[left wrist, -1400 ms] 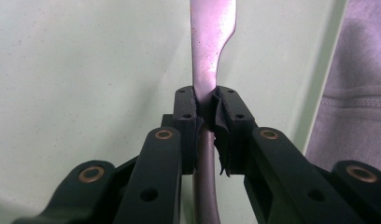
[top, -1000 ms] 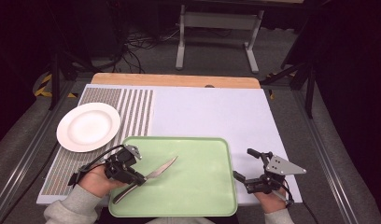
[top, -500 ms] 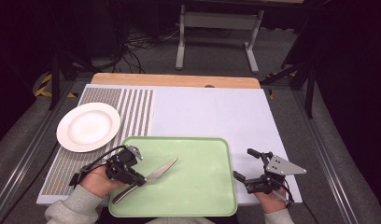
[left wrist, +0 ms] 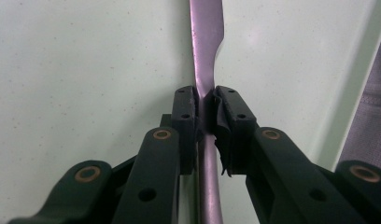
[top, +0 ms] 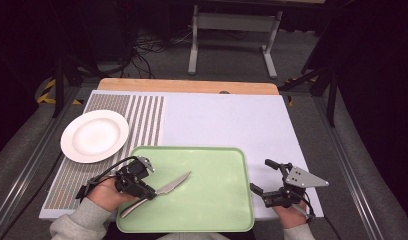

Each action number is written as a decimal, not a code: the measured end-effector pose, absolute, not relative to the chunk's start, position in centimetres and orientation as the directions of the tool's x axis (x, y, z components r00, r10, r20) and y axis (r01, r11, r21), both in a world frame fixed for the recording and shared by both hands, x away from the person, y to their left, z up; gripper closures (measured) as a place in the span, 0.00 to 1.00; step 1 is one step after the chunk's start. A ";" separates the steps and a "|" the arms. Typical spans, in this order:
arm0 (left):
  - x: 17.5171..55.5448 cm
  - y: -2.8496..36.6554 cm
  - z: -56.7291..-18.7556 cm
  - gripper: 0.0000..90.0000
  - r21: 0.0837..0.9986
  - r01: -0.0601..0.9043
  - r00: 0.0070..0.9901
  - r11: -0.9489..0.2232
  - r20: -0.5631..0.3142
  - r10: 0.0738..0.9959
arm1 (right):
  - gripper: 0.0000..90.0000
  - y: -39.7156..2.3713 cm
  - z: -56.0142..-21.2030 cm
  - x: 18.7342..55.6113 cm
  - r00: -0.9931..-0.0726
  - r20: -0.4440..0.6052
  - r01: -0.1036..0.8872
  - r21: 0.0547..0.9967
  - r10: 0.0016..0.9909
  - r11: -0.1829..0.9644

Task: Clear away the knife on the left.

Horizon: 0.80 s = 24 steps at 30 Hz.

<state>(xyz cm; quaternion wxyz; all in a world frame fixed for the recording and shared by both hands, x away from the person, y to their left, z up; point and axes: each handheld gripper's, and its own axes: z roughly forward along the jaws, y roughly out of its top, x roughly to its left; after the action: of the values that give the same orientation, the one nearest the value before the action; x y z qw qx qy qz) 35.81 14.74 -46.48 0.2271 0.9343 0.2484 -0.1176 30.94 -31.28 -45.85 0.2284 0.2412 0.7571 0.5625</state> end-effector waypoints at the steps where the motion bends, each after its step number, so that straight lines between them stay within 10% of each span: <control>1: 35.9 14.8 -46.4 0.81 0.371 0.521 0.846 -0.769 -0.340 0.410 | 0.04 -31.2 -45.9 30.9 -0.781 -0.077 0.108 0.961 0.620 0.255; 9: 35.6 14.6 -45.6 0.33 0.404 0.521 0.853 -0.752 -0.273 0.444 | 0.04 -31.2 -45.9 31.0 -0.784 -0.076 0.109 0.960 0.616 0.257; 14: 34.8 14.1 -44.5 0.25 0.462 0.457 0.888 -0.760 -0.192 0.417 | 0.04 -31.2 -45.8 31.0 -0.784 -0.077 0.107 0.961 0.616 0.256; 24: 33.3 13.4 -43.2 0.92 0.579 0.294 0.940 -0.760 -0.031 0.340 | 0.04 -31.1 -45.8 30.9 -0.782 -0.085 0.105 0.958 0.617 0.265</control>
<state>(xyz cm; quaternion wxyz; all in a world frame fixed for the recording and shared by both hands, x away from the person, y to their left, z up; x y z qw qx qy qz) 33.30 13.39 -43.20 0.3022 0.9373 0.1692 0.0382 30.89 -31.07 -45.82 0.2298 0.2372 0.7615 0.5577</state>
